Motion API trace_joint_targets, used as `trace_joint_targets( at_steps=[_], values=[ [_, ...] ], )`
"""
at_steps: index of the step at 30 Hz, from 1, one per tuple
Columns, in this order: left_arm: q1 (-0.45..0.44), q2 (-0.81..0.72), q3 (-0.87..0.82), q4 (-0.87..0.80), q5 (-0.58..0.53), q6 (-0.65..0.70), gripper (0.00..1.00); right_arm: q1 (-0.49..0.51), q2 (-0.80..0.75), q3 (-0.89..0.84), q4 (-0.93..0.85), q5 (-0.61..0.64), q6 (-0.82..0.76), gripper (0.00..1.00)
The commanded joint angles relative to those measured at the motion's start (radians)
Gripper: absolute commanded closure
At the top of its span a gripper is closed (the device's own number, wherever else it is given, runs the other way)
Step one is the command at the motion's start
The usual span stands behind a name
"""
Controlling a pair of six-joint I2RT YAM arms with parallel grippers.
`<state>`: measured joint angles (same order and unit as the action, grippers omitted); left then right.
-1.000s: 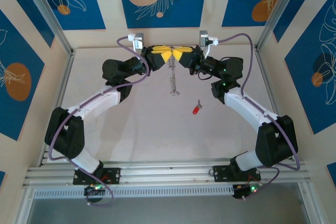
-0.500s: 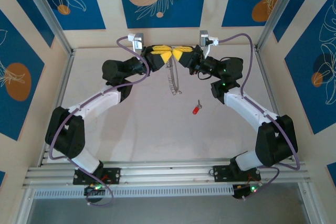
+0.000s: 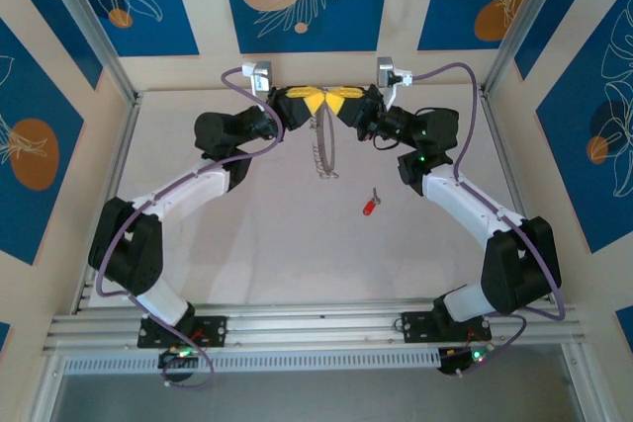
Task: Put the keys on the keyring
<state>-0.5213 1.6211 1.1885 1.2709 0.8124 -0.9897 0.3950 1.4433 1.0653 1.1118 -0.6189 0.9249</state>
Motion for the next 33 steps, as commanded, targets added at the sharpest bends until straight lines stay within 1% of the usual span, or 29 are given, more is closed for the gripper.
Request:
trace_joint_targets(
  at_steps=[1,5,9,12,16,18,19,23,27,29,32,33],
  values=[
    [-0.022,0.008,0.033,0.018,0.083,0.009,0.93,0.002,-0.009,0.033,0.024,0.044,-0.001,1.00],
    [-0.026,0.010,0.038,0.010,0.105,0.011,0.95,0.001,-0.008,0.032,0.022,0.046,-0.003,1.00],
    [-0.026,0.009,0.043,-0.008,0.131,0.011,1.00,-0.003,-0.010,0.029,0.020,0.051,-0.003,1.00],
    [-0.026,0.005,0.045,-0.030,0.151,0.024,1.00,-0.004,-0.012,0.025,0.016,0.050,-0.002,1.00],
    [-0.026,-0.002,0.047,-0.057,0.182,0.040,0.97,-0.009,-0.015,0.024,0.011,0.051,0.000,1.00],
    [-0.026,-0.003,0.051,-0.074,0.201,0.048,0.92,-0.011,-0.014,0.023,0.006,0.051,0.001,1.00],
    [-0.026,-0.004,0.052,-0.080,0.208,0.052,0.88,-0.011,-0.015,0.024,0.006,0.050,0.001,1.00],
    [-0.026,-0.007,0.055,-0.104,0.226,0.065,0.80,-0.013,-0.015,0.025,0.002,0.049,0.003,1.00],
    [-0.026,-0.006,0.056,-0.110,0.231,0.073,0.79,-0.016,-0.015,0.024,0.001,0.051,0.006,1.00],
    [-0.026,-0.004,0.054,-0.112,0.233,0.076,0.82,-0.018,-0.015,0.023,-0.001,0.053,0.007,1.00],
    [-0.026,-0.002,0.055,-0.113,0.234,0.079,0.95,-0.019,-0.012,0.027,0.000,0.054,0.010,1.00],
    [-0.025,0.000,0.057,-0.113,0.237,0.081,0.96,-0.018,-0.012,0.028,0.000,0.053,0.013,1.00]
  ],
)
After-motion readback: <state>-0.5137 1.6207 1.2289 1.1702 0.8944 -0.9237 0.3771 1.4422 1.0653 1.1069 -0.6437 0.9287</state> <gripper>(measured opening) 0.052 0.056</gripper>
